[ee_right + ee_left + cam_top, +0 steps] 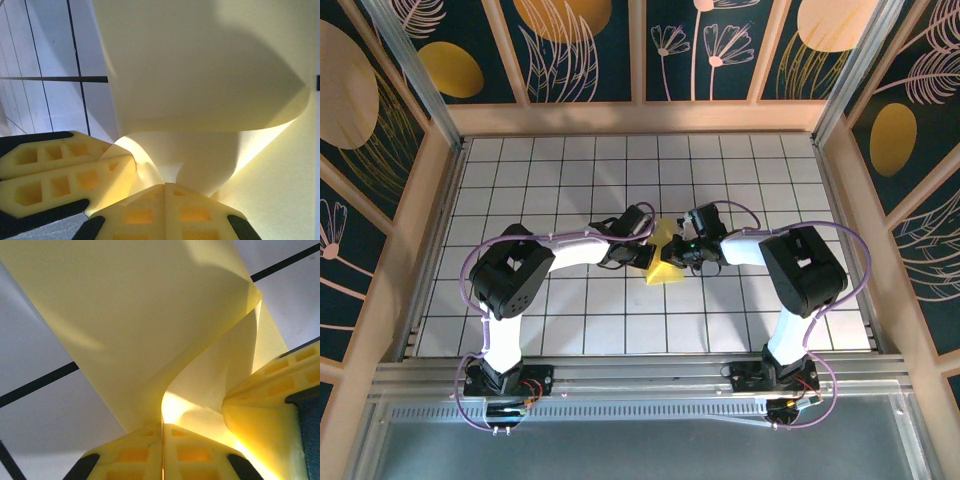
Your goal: Fold a paper plane with a square sheet of paper (fold left side to right side)
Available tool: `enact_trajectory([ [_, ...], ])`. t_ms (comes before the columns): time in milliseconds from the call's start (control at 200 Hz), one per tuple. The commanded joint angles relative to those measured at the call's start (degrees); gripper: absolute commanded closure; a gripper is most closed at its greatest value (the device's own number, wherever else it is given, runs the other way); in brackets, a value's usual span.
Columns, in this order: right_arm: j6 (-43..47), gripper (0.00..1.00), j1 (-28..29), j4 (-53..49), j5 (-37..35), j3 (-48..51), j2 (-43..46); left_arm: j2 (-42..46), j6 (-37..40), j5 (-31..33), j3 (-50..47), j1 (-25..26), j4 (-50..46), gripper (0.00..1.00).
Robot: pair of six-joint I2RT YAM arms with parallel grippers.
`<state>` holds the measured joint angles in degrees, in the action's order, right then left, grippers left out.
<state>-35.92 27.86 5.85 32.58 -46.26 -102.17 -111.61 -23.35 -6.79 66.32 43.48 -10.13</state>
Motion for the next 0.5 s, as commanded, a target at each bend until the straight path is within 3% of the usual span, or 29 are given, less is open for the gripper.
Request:
enact_trajectory([
  [0,1.6,1.00,0.4,-1.4,-1.4,-0.6,-0.9,-2.4,0.6,1.3,-0.1,-0.3,-3.6,0.92],
  [495,1.6,1.00,0.4,-1.8,-1.7,0.3,-1.5,-2.3,0.6,1.7,-0.1,-0.3,-3.7,0.92],
])
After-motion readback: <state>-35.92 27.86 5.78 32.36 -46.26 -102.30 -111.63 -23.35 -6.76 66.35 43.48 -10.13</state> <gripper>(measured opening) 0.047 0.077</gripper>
